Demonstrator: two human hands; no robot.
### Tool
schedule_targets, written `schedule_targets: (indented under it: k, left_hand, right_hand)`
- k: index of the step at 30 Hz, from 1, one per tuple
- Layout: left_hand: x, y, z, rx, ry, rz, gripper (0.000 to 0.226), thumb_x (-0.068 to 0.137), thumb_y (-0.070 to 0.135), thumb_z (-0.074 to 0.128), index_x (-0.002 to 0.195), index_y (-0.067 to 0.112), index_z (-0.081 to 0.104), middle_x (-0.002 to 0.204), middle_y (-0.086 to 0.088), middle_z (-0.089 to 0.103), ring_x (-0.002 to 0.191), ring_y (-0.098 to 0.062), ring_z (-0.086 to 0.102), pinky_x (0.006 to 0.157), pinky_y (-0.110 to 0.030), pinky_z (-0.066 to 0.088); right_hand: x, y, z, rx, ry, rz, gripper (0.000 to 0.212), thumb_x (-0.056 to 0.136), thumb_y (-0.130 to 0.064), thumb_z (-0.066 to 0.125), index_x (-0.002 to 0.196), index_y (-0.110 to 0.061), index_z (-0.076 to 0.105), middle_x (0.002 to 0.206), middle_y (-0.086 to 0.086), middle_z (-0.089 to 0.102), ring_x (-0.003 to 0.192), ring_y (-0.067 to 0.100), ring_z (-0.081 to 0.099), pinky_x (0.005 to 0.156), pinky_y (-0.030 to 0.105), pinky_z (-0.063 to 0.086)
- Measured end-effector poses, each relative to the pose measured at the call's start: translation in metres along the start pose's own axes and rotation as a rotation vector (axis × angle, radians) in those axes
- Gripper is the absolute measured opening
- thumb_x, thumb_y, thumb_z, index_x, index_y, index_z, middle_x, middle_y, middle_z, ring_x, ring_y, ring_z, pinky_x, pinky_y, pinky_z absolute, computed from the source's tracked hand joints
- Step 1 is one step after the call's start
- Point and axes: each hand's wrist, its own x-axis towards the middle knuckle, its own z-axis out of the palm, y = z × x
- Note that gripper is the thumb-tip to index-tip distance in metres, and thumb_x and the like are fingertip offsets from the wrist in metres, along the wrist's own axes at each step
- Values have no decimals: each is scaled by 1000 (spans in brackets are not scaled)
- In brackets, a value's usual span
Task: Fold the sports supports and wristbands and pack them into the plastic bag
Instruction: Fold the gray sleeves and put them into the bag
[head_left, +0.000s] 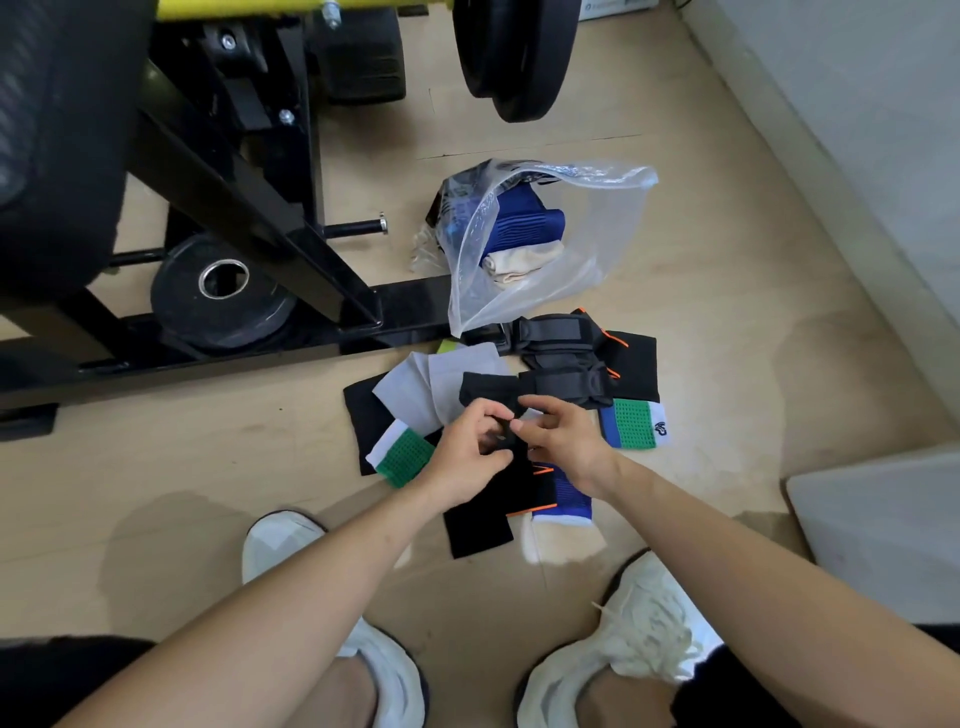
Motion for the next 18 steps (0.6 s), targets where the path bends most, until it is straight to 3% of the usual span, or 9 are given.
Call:
schedule_targets:
  k: [4,6,8,11,14,16,18]
  left_hand:
    - [2,0,-13,-37,-10,-113,42,88,8,68,123,27,53,100,4,74,98,-12,67,85,-21,48]
    - [6,-6,-22,59,134,-108,35,88,9,64,118,25,57,96,6,73,93,-11,65,87,-30,52]
    - [13,-14,-30,184,299,-85,33,88,9,63,119,21,59,106,9,68,97,-14,63,93,-39,53]
    - [28,-16,-39,352,371,-76,56,88,16,68,140,18,47,134,0,51,124,-24,53,104,-38,46]
    - [47,-12,-45,361,250,-127,74,91,19,71,154,20,33,153,-8,38,143,-27,33,115,-39,31]
    - [55,-16,-50,344,160,-145,66,92,19,71,151,21,41,149,-8,44,138,-26,42,114,-42,37]
    - [58,-21,-52,292,181,-129,46,91,15,71,135,21,58,129,-10,58,115,-24,57,99,-37,48]
  right_hand:
    - [0,-2,-17,-100,23,-21,12,89,-4,69,101,-8,72,87,14,67,85,25,62,84,48,55]
    - [0,-6,-34,-188,148,-58,11,90,-2,67,91,-12,72,77,8,66,77,22,61,75,40,55]
    - [-1,-9,-52,-267,311,-99,15,90,0,65,87,-14,69,66,1,59,67,18,56,66,36,54]
    - [-2,-1,-70,-313,446,-64,14,91,0,63,101,-9,66,70,1,54,66,16,55,78,46,58]
    - [-5,6,-71,-386,416,-43,34,90,0,64,122,-9,61,81,1,54,74,15,55,90,44,56]
    - [-10,3,-66,-438,372,-74,54,89,-2,65,138,-18,51,100,-1,52,90,16,53,88,33,51]
    - [-12,1,-61,-442,303,-93,75,87,-1,68,150,-27,36,106,-9,50,100,11,50,88,23,43]
